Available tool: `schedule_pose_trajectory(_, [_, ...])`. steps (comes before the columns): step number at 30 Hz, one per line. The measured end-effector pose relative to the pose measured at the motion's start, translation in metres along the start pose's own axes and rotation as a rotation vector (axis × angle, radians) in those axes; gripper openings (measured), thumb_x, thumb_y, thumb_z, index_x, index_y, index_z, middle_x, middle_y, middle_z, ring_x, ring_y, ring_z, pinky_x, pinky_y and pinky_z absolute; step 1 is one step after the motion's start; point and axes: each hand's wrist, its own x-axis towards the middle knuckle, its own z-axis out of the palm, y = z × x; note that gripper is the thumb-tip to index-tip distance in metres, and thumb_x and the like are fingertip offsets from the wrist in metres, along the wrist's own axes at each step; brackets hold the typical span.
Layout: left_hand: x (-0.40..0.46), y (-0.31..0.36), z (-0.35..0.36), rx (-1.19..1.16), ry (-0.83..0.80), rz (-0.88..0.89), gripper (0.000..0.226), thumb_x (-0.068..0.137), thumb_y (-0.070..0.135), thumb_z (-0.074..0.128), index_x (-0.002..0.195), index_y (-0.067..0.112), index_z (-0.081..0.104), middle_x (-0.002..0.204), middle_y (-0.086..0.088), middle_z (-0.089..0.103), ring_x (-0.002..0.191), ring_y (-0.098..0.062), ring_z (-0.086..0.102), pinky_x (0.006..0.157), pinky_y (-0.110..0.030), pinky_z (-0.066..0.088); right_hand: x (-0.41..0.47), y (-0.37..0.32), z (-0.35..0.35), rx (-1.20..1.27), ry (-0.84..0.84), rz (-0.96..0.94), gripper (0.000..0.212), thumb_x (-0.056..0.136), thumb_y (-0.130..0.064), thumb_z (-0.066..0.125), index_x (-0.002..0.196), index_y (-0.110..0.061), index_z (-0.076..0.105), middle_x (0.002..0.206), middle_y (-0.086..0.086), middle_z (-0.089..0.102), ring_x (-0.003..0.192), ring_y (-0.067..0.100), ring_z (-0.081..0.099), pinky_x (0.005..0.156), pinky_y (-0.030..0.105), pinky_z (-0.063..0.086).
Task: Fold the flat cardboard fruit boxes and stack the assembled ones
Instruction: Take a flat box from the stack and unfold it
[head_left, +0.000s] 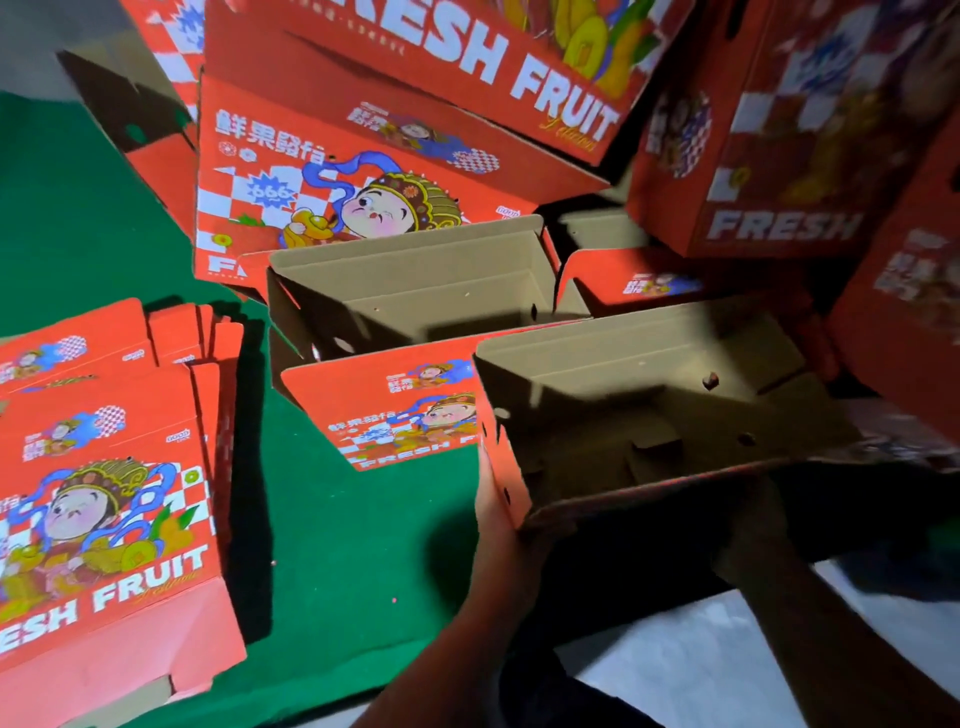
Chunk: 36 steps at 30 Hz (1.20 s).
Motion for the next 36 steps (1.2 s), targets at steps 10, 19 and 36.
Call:
schedule_pose_trajectory(10, [0.003,0.024,-0.009,0.324,-0.275,-0.083,0.099,0.085,-0.001,0.069,0.159,0.020,0.007,0.148,0.036,0.021,0.132,0.032,0.023,0.110,-0.002,0.025,-0.018,0.122,0.048,-0.317,0.307,-0.015,0.041,0.107,-0.024,0.042,0.135,0.002,0.056,0.116,0.032,0.065,0.079,0.032,0.065,0.060,0.030,0.052])
schedule_pose_trajectory(19, [-0.041,0.043,-0.076,0.202,-0.070,-0.341,0.034,0.102,0.003,0.054,0.134,0.014,0.060,0.132,0.000,0.066,0.123,-0.015,0.063,0.113,-0.028,0.044,-0.066,0.198,0.093,-0.763,0.131,-0.001,0.018,0.100,-0.014,0.054,0.115,-0.003,0.056,0.106,0.028,0.067,0.085,0.034,0.067,0.068,0.042,0.054])
schedule_pose_trajectory(36, [-0.076,0.045,-0.328,1.245,0.291,-0.508,0.100,0.081,0.054,0.072,0.162,0.033,0.017,0.170,-0.011,0.013,0.154,-0.041,0.013,0.125,-0.049,0.014,-0.103,0.279,0.185,-1.140,-0.364,-0.035,0.034,0.101,-0.014,0.054,0.134,-0.024,0.058,0.110,0.010,0.064,0.084,0.020,0.065,0.073,0.028,0.048])
